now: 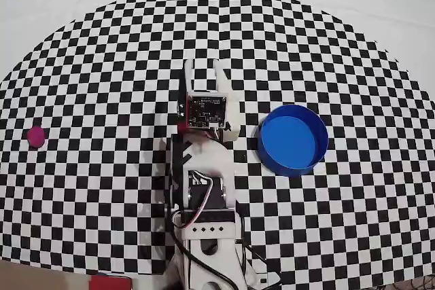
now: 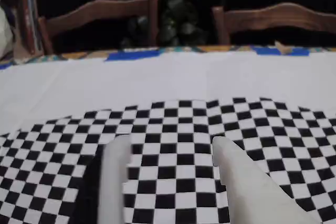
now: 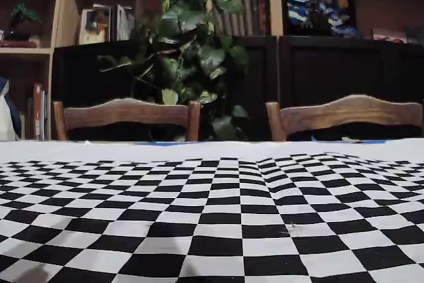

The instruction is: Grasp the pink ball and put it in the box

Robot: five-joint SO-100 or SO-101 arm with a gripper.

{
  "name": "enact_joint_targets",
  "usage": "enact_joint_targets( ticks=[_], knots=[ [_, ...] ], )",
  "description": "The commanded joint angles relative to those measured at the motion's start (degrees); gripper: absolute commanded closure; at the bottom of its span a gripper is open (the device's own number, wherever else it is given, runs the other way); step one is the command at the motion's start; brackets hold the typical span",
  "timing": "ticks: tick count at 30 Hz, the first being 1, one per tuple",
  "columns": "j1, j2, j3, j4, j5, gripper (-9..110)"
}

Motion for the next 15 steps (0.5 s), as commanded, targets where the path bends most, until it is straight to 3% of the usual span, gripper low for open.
enact_joint_targets(
  ticks=[1,15],
  knots=[
    [0.0,0.18,0.35,-0.62,-0.35,68],
    [-1.14,0.09,0.35,-0.62,-0.35,66]
  ],
)
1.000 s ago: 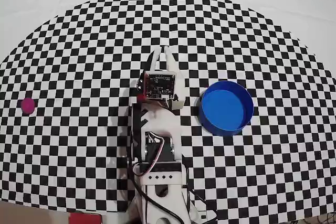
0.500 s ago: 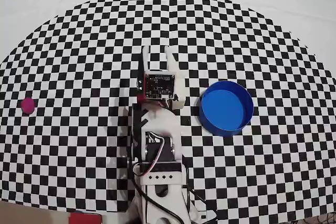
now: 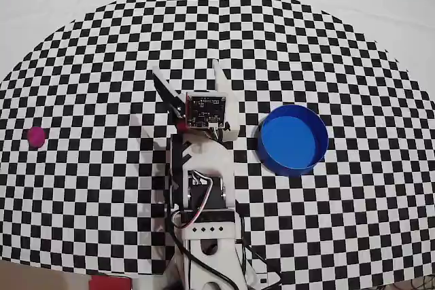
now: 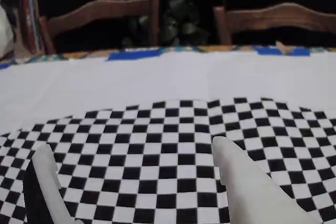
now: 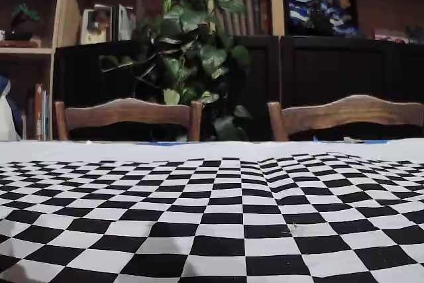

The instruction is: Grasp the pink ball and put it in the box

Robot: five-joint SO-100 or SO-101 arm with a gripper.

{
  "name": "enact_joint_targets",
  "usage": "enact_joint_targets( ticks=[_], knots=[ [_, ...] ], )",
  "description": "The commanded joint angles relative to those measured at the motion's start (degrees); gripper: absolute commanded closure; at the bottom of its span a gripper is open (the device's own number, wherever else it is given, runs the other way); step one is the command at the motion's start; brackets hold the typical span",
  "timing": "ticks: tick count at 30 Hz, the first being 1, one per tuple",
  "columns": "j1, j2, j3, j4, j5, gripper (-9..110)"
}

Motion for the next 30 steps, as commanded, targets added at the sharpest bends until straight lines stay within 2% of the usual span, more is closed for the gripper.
enact_joint_targets(
  ticks=[1,30],
  knots=[
    [-1.14,0.0,0.35,-0.62,-0.35,66],
    [-16.17,-1.14,0.35,-1.85,-0.35,66]
  ],
)
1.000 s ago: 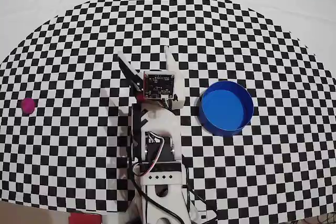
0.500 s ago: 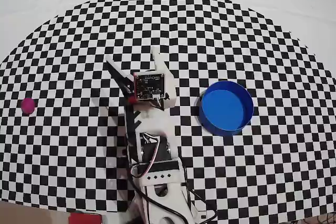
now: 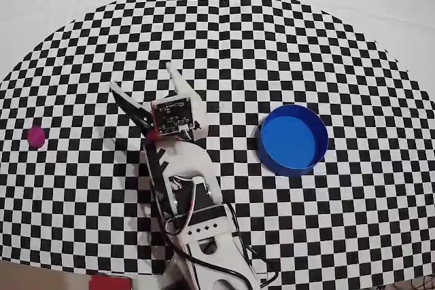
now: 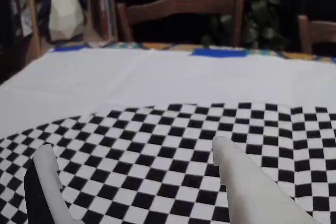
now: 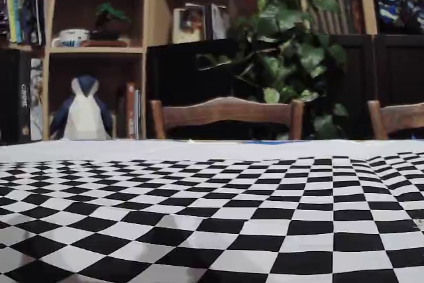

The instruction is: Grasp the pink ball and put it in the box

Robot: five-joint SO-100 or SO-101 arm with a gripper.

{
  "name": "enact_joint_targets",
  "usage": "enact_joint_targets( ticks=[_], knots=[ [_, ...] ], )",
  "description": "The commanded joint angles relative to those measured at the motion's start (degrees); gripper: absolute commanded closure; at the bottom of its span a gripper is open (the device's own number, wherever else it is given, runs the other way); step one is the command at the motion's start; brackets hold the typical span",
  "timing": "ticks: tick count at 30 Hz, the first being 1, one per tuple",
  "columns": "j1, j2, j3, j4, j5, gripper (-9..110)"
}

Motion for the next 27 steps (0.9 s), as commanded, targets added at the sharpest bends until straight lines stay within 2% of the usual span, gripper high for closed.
enact_joint_targets(
  ticks=[1,27],
  knots=[
    [-2.37,-0.09,0.35,-0.35,-0.35,66],
    [-21.71,0.0,0.35,-1.41,-0.35,66]
  ],
)
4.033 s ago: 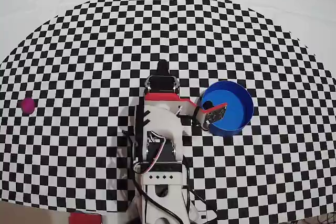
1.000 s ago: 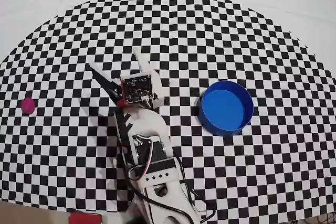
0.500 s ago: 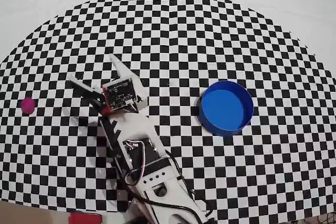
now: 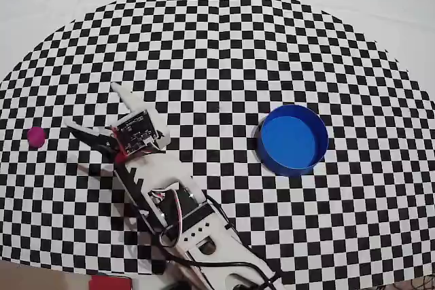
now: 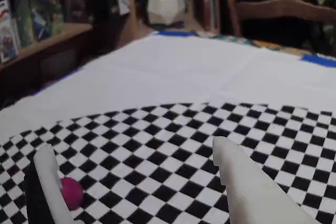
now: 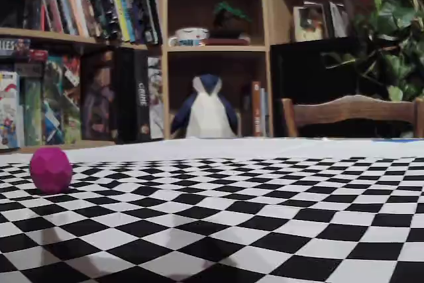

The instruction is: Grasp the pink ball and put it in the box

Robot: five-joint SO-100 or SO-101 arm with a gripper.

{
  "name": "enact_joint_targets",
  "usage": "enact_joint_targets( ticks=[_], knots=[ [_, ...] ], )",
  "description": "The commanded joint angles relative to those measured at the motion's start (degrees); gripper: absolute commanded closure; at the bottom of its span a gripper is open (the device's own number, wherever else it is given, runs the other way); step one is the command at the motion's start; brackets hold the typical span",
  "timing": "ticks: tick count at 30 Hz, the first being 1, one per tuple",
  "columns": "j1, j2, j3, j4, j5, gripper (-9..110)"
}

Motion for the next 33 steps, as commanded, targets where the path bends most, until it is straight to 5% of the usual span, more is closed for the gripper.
enact_joint_targets(
  ticks=[1,33],
  knots=[
    [-2.11,0.0,0.35,-1.32,-0.35,66],
    [-13.27,-2.02,0.35,-1.32,-0.35,66]
  ],
)
